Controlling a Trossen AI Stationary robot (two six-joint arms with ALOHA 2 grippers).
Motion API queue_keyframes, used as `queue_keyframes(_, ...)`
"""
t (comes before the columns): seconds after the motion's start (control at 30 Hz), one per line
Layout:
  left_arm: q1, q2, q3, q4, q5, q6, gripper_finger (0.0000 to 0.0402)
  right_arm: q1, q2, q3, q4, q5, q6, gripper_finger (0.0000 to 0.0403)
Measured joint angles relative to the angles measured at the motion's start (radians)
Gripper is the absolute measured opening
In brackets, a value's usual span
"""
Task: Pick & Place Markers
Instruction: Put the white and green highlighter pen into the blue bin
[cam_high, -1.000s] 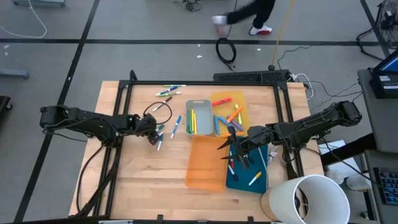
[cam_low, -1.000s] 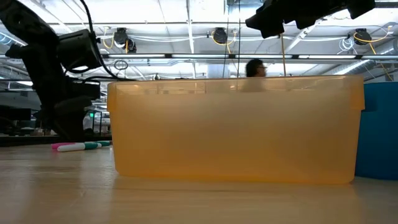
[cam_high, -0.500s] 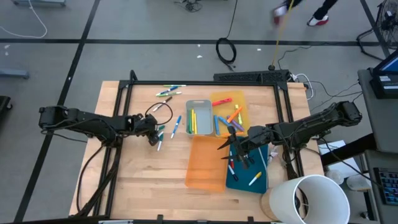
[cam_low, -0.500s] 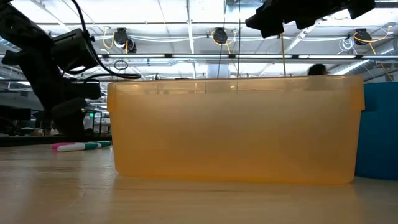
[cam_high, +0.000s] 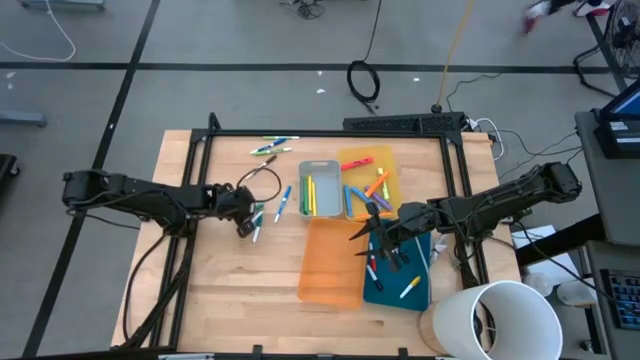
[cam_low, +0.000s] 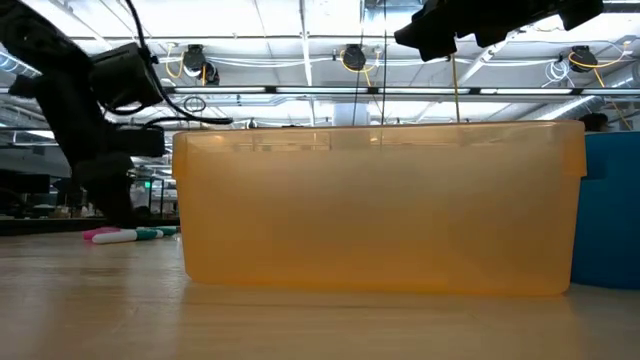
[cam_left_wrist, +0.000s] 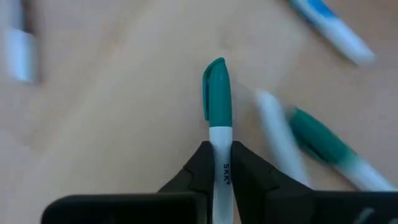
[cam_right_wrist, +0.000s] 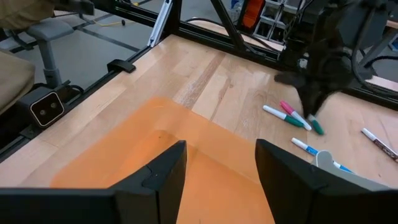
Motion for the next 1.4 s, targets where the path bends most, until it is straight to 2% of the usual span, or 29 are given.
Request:
queue_keyframes(0.1,-0.028,-0.041,0.059,0.013,0.015,0.082,0.0033,-0.001,0.000,0.000,0.008,0.001,0.000,0.0183)
queue_keyframes(0.2,-0.069,-0.085,0.097,0.138,0.004,0.190,0.0033,-0.006,0.000,0.000,0.025,0.004,-0.004,0.0183)
queue_keyframes(0.27,-0.098,-0.105,0.100,0.275,0.021,0.281,0.0033,-0.012,-0.001,-0.013,0.060,0.019,-0.004,0.0183)
queue_keyframes(0.4,-0.144,-0.104,0.091,0.614,0.078,0.454,0.0033,-0.026,-0.001,-0.046,0.166,0.129,-0.009,0.0183)
queue_keyframes(0.57,-0.157,0.005,0.088,0.899,0.161,0.515,0.0033,-0.069,0.036,-0.098,0.425,0.179,-0.015,0.0183)
queue_keyframes(0.77,-0.160,0.216,0.103,1.187,0.275,0.513,0.0033,-0.106,0.189,-0.101,0.689,0.170,-0.078,0.0183)
queue_keyframes(0.9,-0.161,0.297,0.180,1.193,0.295,0.511,0.0033,-0.112,0.261,-0.068,0.736,0.100,-0.087,0.0183)
queue_keyframes(1.0,-0.174,0.347,0.253,1.165,0.333,0.520,0.0033,-0.110,0.295,-0.041,0.737,0.093,-0.087,0.0183)
queue_keyframes(1.2,-0.202,0.432,0.389,1.047,0.340,0.586,0.0033,-0.108,0.296,-0.030,0.736,0.044,-0.069,0.0183)
queue_keyframes(1.4,-0.214,0.471,0.434,1.025,0.333,0.622,0.0033,-0.108,0.287,-0.030,0.728,0.029,-0.064,0.0183)
